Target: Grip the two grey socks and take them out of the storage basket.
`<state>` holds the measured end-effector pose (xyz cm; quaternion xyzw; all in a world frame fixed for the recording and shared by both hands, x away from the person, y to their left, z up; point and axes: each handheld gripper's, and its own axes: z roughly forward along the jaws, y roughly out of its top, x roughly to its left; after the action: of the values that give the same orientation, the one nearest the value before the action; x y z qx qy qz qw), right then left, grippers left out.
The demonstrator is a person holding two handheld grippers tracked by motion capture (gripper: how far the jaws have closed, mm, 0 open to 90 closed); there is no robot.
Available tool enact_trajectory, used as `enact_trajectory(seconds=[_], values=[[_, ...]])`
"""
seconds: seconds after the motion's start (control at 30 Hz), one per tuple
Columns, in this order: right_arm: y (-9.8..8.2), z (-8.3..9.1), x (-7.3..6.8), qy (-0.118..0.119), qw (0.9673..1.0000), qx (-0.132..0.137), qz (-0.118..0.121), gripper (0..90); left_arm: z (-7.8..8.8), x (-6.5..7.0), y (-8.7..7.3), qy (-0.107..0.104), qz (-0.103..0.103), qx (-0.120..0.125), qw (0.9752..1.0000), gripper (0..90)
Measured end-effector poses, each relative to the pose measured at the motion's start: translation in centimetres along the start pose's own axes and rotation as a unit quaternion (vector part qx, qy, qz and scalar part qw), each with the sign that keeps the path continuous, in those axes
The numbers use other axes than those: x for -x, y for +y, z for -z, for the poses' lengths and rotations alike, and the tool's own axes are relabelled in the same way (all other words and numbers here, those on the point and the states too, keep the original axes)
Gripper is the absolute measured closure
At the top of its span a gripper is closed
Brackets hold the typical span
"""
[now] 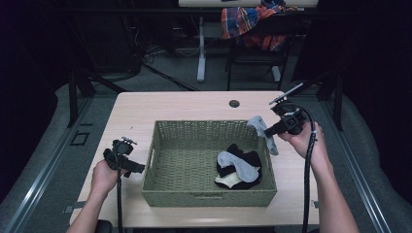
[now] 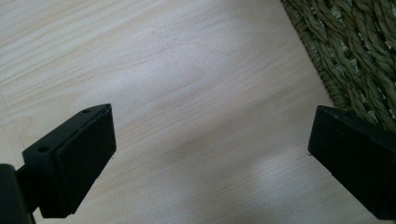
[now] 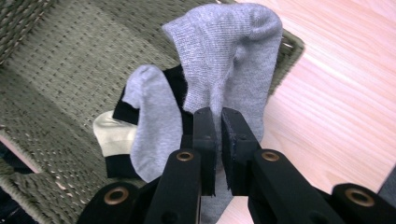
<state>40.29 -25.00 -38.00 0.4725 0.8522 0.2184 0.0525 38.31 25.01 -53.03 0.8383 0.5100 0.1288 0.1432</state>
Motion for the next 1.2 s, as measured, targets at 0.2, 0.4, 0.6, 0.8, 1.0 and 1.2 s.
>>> enact_trajectory(seconds=[0.2,0.4,0.6,0.8,1.0,1.2], values=[[-0.7,0.0,1.3,-0.011,0.9997,-0.007,-0.019,85.3,0.0,0.0,0.0,-0.001,0.001,0.002,1.0000,0.9],[-1.4,-0.2,2.8,-0.018,0.9990,-0.014,-0.039,85.3,0.0,0.0,0.0,-0.002,0.000,0.001,1.0000,0.9],[-1.9,-0.6,4.1,-0.028,0.9974,-0.030,-0.060,85.3,0.0,0.0,0.0,-0.002,0.000,0.001,1.0000,0.9],[-2.4,-1.0,5.1,-0.032,0.9958,-0.036,-0.078,85.3,0.0,0.0,0.0,-0.002,0.001,0.001,1.0000,0.9],[-2.8,-1.9,6.2,-0.034,0.9939,-0.052,-0.091,85.3,0.0,0.0,0.0,-0.002,0.001,0.001,1.0000,0.9],[-3.2,-2.9,6.9,-0.034,0.9925,-0.062,-0.100,85.3,0.0,0.0,0.0,-0.002,0.000,0.000,1.0000,0.9]])
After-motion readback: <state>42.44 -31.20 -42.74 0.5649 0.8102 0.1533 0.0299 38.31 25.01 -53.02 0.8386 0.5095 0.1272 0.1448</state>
